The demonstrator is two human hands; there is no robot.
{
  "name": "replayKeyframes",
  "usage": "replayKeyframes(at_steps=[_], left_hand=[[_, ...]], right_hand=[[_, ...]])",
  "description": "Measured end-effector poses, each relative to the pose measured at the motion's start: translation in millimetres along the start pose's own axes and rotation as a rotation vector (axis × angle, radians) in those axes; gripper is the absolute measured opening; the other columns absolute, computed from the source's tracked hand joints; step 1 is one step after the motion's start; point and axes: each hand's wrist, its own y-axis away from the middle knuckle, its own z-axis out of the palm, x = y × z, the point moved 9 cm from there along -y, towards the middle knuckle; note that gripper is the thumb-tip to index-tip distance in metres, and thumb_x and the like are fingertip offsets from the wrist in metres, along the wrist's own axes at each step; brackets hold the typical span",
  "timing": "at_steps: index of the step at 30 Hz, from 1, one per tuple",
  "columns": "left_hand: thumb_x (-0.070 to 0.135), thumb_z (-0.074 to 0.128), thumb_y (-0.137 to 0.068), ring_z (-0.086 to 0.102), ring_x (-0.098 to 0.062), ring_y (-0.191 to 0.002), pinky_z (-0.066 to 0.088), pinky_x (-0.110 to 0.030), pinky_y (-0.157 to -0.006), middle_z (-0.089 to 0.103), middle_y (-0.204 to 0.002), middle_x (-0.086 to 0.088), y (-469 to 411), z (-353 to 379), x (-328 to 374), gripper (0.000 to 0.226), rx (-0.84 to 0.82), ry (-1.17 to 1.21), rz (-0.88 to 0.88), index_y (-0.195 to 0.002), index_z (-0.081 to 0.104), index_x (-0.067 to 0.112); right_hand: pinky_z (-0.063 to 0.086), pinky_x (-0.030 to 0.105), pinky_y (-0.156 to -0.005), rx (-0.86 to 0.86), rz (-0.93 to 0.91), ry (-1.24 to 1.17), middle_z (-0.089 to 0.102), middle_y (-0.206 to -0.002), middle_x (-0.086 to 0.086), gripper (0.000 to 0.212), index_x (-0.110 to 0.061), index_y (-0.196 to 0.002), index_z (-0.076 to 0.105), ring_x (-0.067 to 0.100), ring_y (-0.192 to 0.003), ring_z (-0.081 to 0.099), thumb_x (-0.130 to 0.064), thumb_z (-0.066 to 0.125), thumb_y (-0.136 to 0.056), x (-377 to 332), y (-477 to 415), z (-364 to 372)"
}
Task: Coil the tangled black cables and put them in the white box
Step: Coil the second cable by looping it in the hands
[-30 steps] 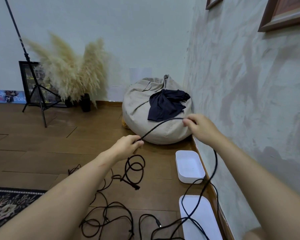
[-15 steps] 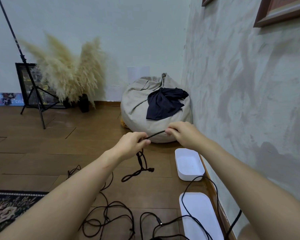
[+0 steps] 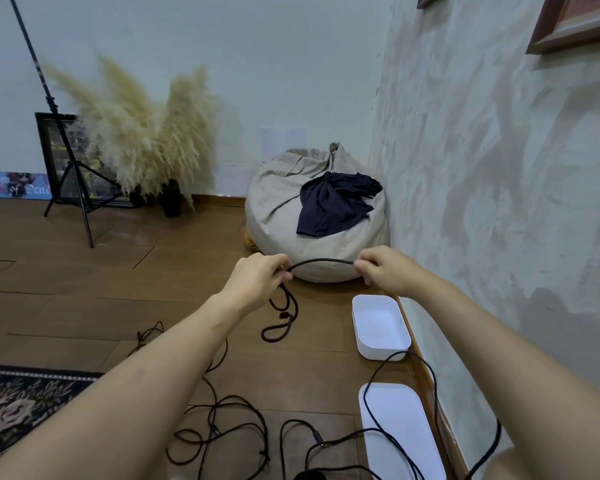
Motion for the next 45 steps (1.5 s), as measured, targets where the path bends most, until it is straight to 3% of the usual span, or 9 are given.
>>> replayKeyframes(at_steps=[2,5,7,14,21,28,34,39,45], left_hand=[[0.034,0.059,-0.102,0.065,-0.019,-0.094,0.055,-0.042,-0.082,0.073,-0.103,0.005,0.4,-4.1,7.2,0.014,0.02,0.024,0.03,-0.11,0.066,0.025],[0.036,0.061,-0.101,0.066,-0.017,-0.095,0.054,-0.041,-0.083,0.074,-0.102,0.006,2.5,-2.9,26.8,0.018,0.016,0.004,0.117,-0.112,0.069,0.024],[0.037,0.062,-0.101,0.066,-0.018,-0.096,0.053,-0.042,-0.083,0.075,-0.1,0.006,4.7,-1.7,43.1,0.019,0.044,-0.029,0.191,-0.111,0.07,0.024],[0.032,0.067,-0.098,0.064,-0.006,-0.099,0.052,-0.029,-0.085,0.071,-0.102,0.015,6.4,13.3,40.2,0.016,-0.12,0.126,0.125,-0.113,0.073,0.029],[0.025,0.055,-0.104,0.069,-0.013,-0.079,0.06,-0.039,-0.078,0.071,-0.087,0.01,3.1,4.5,-6.5,0.019,-0.002,0.116,-0.176,-0.112,0.072,0.026],[0.025,0.043,-0.096,0.072,-0.02,-0.062,0.064,-0.04,-0.069,0.073,-0.079,0.002,18.7,8.6,-52.1,0.025,-0.009,0.132,-0.462,-0.114,0.058,0.033],[0.03,0.051,-0.098,0.066,-0.019,-0.081,0.056,-0.037,-0.068,0.07,-0.093,0.005,13.9,6.9,-38.5,0.038,-0.046,0.031,-0.344,-0.136,0.052,0.036],[0.046,0.061,-0.099,0.061,-0.005,-0.107,0.051,-0.029,-0.092,0.064,-0.117,0.014,12.0,30.7,23.2,0.033,-0.236,0.213,-0.024,-0.132,0.062,0.041],[0.049,0.052,-0.103,0.062,-0.009,-0.105,0.052,-0.039,-0.098,0.069,-0.109,0.009,14.7,56.0,39.1,0.024,-0.345,0.342,-0.058,-0.105,0.068,0.031]], right_hand=[[0.053,0.04,-0.08,-0.116,0.032,0.073,0.071,-0.089,-0.005,0.013,-0.024,-0.095,0.065,0.023,-0.088,0.066,-0.03,0.054,-0.096,-1.2,3.1,14.4],[0.05,0.042,-0.097,-0.115,-0.024,0.09,0.065,-0.129,-0.001,0.051,-0.029,-0.143,0.051,0.026,-0.118,0.061,-0.042,0.06,-0.094,-25.2,6.9,17.5],[0.045,0.038,-0.103,-0.076,-0.101,0.068,0.061,-0.139,-0.001,0.062,-0.034,-0.151,0.043,0.023,-0.128,0.056,-0.051,0.062,-0.095,-47.0,6.2,15.2],[0.037,0.03,-0.067,-0.002,-0.137,0.1,0.068,-0.091,-0.003,0.026,-0.023,-0.106,0.074,0.018,-0.088,0.06,-0.039,0.054,-0.104,-48.3,0.2,20.5],[0.051,0.037,-0.084,-0.079,-0.084,0.025,0.072,-0.097,-0.003,0.021,-0.025,-0.1,0.074,0.017,-0.092,0.063,-0.037,0.057,-0.102,-21.8,0.7,27.5],[0.054,0.035,-0.081,-0.052,-0.06,-0.046,0.07,-0.087,-0.005,0.021,-0.022,-0.097,0.075,0.014,-0.084,0.064,-0.033,0.057,-0.102,-7.7,0.0,21.8],[0.048,0.028,-0.074,-0.032,-0.1,-0.091,0.063,-0.078,-0.016,0.019,-0.022,-0.096,0.072,0.005,-0.076,0.06,-0.029,0.056,-0.104,-15.4,3.2,18.7],[0.049,0.03,-0.071,-0.028,-0.127,-0.176,0.06,-0.069,-0.015,0.02,-0.033,-0.085,0.066,0.006,-0.068,0.057,-0.03,0.058,-0.102,-20.0,0.0,20.0],[0.046,0.04,-0.07,0.137,-0.166,-0.28,0.062,-0.071,-0.007,0.02,-0.027,-0.089,0.072,0.016,-0.07,0.055,-0.031,0.058,-0.102,-17.4,1.0,-8.8]])
